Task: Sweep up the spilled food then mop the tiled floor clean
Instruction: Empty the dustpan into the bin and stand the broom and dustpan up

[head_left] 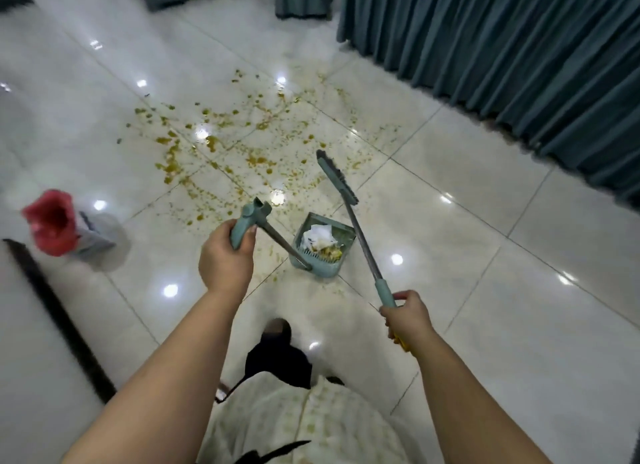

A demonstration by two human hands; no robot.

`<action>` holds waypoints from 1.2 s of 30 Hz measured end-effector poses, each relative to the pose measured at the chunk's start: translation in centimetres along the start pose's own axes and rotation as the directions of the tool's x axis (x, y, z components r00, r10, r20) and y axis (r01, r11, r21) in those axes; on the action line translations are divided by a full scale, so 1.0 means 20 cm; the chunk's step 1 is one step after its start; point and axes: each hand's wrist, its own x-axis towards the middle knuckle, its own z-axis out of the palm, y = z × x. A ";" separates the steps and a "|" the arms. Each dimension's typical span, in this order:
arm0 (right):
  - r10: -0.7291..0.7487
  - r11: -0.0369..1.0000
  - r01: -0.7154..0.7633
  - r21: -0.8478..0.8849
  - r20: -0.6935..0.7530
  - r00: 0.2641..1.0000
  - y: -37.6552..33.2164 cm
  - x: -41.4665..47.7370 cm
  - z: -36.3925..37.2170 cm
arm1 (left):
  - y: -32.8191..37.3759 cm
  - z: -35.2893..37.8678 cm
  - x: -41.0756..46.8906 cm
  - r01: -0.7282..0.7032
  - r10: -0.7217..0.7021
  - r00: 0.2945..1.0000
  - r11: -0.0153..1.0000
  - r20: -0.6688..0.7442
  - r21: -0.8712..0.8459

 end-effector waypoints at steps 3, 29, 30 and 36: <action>-0.056 0.995 0.062 -0.080 0.083 0.995 -0.11 -0.07 0.17 | -0.12 -0.21 -0.01 0.070 -0.070 0.991 0.998 -0.112 -0.003; -0.233 0.841 0.410 -0.352 0.450 0.862 -1.43 -0.44 2.21 | -1.47 -1.93 1.18 0.286 -0.086 0.810 0.921 -0.581 0.263; -0.235 0.835 0.419 -0.356 0.459 0.857 -1.47 -0.44 2.27 | -1.52 -1.98 1.23 0.309 -0.087 0.797 0.909 -0.597 0.281; -0.218 0.821 0.450 -0.350 0.537 0.815 -1.77 -0.41 2.58 | -1.75 -2.20 1.46 0.387 -0.074 0.727 0.866 -0.683 0.317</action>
